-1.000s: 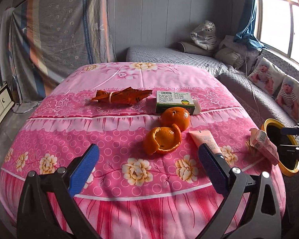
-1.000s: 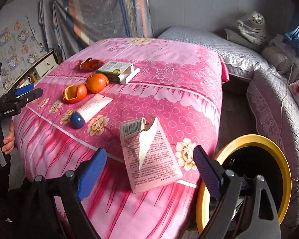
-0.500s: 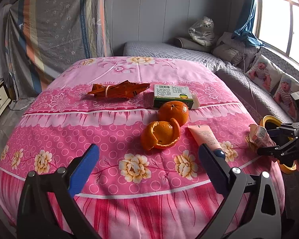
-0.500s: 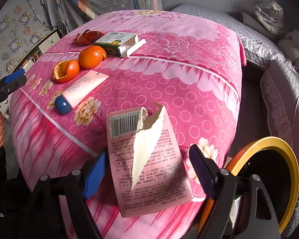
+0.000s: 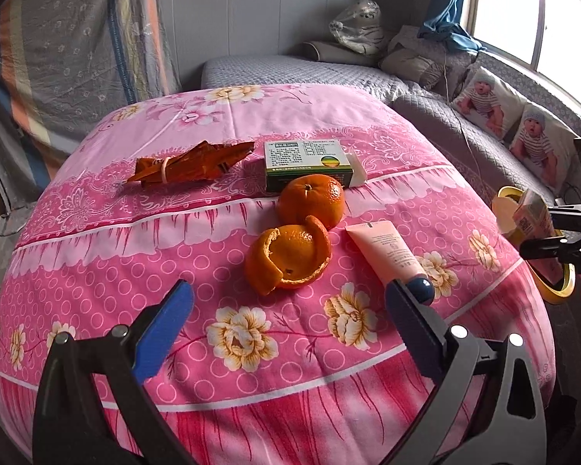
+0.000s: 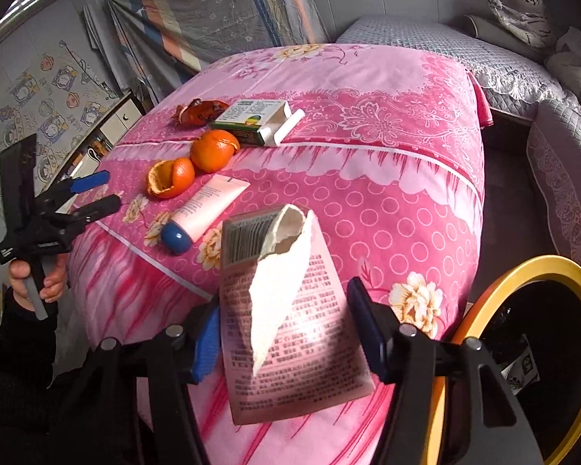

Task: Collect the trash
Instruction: 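Grasp the orange peel with the left tool while the right tool holds the pink box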

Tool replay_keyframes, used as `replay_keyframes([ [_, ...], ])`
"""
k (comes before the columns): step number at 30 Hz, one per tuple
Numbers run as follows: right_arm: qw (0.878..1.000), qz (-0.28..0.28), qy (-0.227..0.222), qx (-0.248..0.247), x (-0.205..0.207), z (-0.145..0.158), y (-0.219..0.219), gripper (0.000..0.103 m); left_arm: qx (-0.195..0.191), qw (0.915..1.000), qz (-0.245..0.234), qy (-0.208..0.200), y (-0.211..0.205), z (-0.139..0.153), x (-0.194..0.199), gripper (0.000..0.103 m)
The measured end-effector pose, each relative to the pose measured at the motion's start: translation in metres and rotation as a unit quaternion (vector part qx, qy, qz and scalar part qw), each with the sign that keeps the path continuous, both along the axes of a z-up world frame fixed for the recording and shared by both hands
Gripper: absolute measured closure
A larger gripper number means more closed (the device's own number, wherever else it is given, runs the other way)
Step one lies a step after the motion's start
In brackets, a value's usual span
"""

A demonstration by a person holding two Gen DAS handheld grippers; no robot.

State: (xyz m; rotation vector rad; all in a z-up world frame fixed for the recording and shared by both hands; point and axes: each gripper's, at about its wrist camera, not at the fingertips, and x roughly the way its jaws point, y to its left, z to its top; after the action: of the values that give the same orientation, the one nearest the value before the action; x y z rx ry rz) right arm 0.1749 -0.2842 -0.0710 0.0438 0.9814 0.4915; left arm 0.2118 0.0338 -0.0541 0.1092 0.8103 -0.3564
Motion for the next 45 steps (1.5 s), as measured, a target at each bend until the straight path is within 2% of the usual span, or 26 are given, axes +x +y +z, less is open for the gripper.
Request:
replay_keyframes([
  [3,1.000,0.006,-0.011,0.013,-0.010,0.008,0.003,0.046,0.003,0.9999,0.000,0.013,-0.001,-0.007,0.015,0.009],
  [5,1.000,0.008,-0.016,0.019,-0.016,0.011,0.004,0.046,0.004,0.9997,0.008,0.024,-0.001,-0.011,0.026,0.025],
  [8,0.999,0.010,-0.021,0.028,-0.021,0.015,0.005,0.046,0.005,0.9992,0.009,0.038,-0.006,-0.016,0.039,0.025],
  [15,0.999,0.011,-0.026,0.037,-0.025,0.018,0.006,0.046,0.040,0.9980,0.004,0.050,-0.024,-0.030,0.059,0.026],
  [16,0.999,0.010,-0.025,0.038,-0.025,0.017,0.005,0.046,0.041,0.9976,0.006,0.056,-0.024,-0.033,0.062,0.032],
  [17,0.999,0.007,-0.025,0.038,-0.025,0.017,0.004,0.046,0.033,0.9972,0.006,0.067,-0.023,-0.036,0.065,0.044],
  [18,0.999,0.005,-0.026,0.040,-0.025,0.018,0.003,0.046,0.027,0.9969,0.007,0.073,-0.022,-0.038,0.066,0.046],
  [21,0.999,0.000,-0.023,0.049,-0.025,0.018,0.000,0.046,0.028,0.9978,0.008,0.059,-0.022,-0.035,0.063,0.054],
  [23,0.998,-0.002,-0.023,0.052,-0.025,0.018,-0.002,0.046,0.016,0.9981,0.013,0.057,-0.018,-0.031,0.060,0.059],
  [26,0.998,-0.003,-0.022,0.059,-0.026,0.020,-0.004,0.046,-0.005,0.9987,0.016,0.049,-0.007,-0.018,0.049,0.060],
  [31,0.997,0.000,-0.022,0.071,-0.028,0.022,-0.001,0.046,-0.023,0.9992,0.031,-0.009,0.011,0.015,0.010,0.061],
  [36,0.997,0.007,-0.021,0.076,-0.031,0.023,0.008,0.046,-0.030,0.9961,0.058,-0.060,0.025,0.039,-0.027,0.061],
  [40,0.997,0.008,-0.022,0.080,-0.033,0.024,0.014,0.046,-0.037,0.9943,0.061,-0.079,0.024,0.050,-0.044,0.061],
  [45,0.995,-0.010,-0.036,0.088,-0.036,0.034,0.007,0.046,-0.038,0.9947,0.033,-0.089,-0.001,0.063,-0.050,0.061],
])
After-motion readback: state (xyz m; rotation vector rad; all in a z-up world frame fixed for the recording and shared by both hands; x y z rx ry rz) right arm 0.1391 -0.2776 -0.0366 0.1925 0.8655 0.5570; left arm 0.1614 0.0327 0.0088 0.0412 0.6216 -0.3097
